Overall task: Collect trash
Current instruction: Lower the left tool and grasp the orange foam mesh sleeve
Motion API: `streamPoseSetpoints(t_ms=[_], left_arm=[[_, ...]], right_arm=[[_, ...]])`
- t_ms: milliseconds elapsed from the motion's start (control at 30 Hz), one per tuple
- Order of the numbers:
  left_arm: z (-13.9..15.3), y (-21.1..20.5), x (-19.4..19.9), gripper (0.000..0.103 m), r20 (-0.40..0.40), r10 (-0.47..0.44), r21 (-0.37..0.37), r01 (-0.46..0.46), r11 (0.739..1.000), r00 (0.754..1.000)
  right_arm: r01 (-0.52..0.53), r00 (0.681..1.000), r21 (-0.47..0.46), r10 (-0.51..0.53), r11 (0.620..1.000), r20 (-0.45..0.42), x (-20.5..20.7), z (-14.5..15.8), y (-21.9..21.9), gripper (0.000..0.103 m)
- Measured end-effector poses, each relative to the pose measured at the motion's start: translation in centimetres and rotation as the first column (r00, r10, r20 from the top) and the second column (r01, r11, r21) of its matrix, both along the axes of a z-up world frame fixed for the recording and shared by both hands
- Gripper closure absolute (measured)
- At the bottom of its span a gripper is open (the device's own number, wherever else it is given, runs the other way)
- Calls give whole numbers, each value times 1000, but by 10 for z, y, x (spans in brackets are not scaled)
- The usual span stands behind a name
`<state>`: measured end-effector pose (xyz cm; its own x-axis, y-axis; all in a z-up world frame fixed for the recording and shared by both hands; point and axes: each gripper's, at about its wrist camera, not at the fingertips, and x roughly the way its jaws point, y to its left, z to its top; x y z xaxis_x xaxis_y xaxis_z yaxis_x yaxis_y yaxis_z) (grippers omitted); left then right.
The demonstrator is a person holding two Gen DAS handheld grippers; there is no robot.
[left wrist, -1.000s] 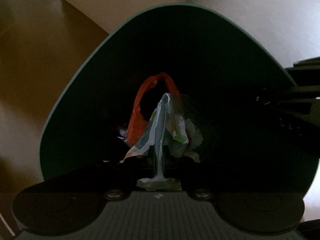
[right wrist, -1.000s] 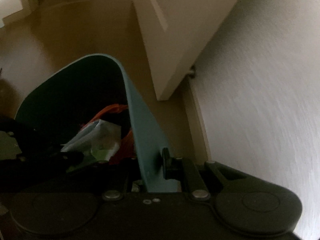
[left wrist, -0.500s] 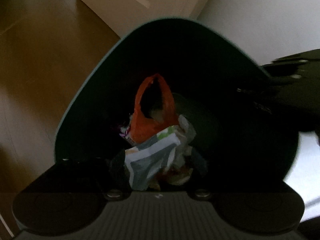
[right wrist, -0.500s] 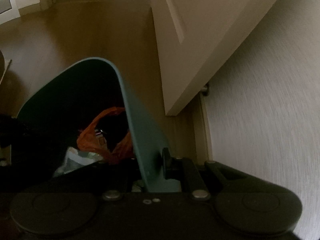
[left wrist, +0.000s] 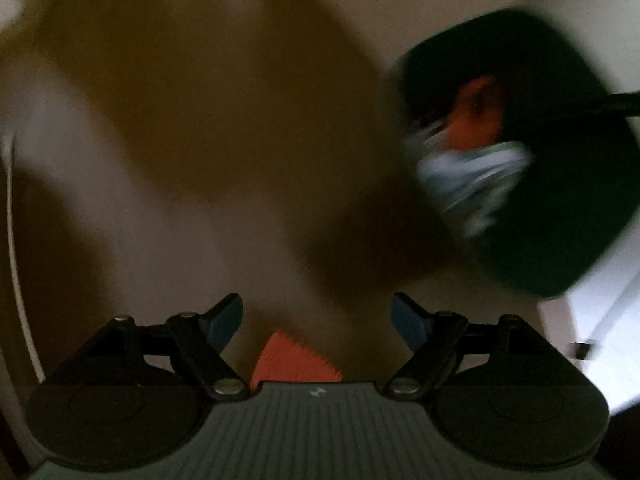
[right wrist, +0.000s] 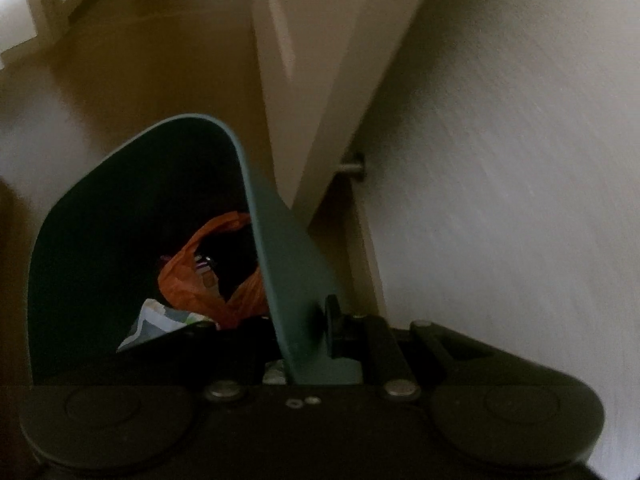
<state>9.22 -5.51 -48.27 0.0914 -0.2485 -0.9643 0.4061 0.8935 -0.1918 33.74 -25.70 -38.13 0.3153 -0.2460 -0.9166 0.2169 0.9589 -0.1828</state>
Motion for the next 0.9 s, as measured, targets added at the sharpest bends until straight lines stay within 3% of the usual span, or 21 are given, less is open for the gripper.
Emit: streamPoseSetpoints(t_ms=[133, 233, 467, 700, 733, 800, 900], left_arm=[[-76, 4, -7, 22, -119, 130, 126, -115, 985, 984], [-122, -5, -15, 22, -211, 181, 172, -146, 974, 961], [-192, -30, -41, 22, -313, 125, 266, -40, 963, 941], [-226, -40, -46, 22, -333, 108, 320, 4, 947, 937], [-229, -40, -45, 25, -342, 117, 322, 0, 947, 932], [-228, -41, -44, 41, -360, 133, 316, -13, 949, 924], [-224, -48, -35, 53, -357, 126, 321, -6, 947, 926]], right_arm=[[57, 998, 8, -57, 998, -3, 3, 3, -3, 91], [100, 995, 20, -100, 995, -4, 1, 3, -4, 91], [159, 987, 35, -159, 987, -22, -15, 2, 5, 91], [200, 979, 46, -198, 979, -47, -22, 2, 7, 91], [204, 978, 44, -201, 978, -49, -22, 1, 7, 91], [205, 978, 41, -203, 978, -53, -21, 3, 8, 91], [210, 976, 43, -208, 977, -57, -24, 0, 4, 91]])
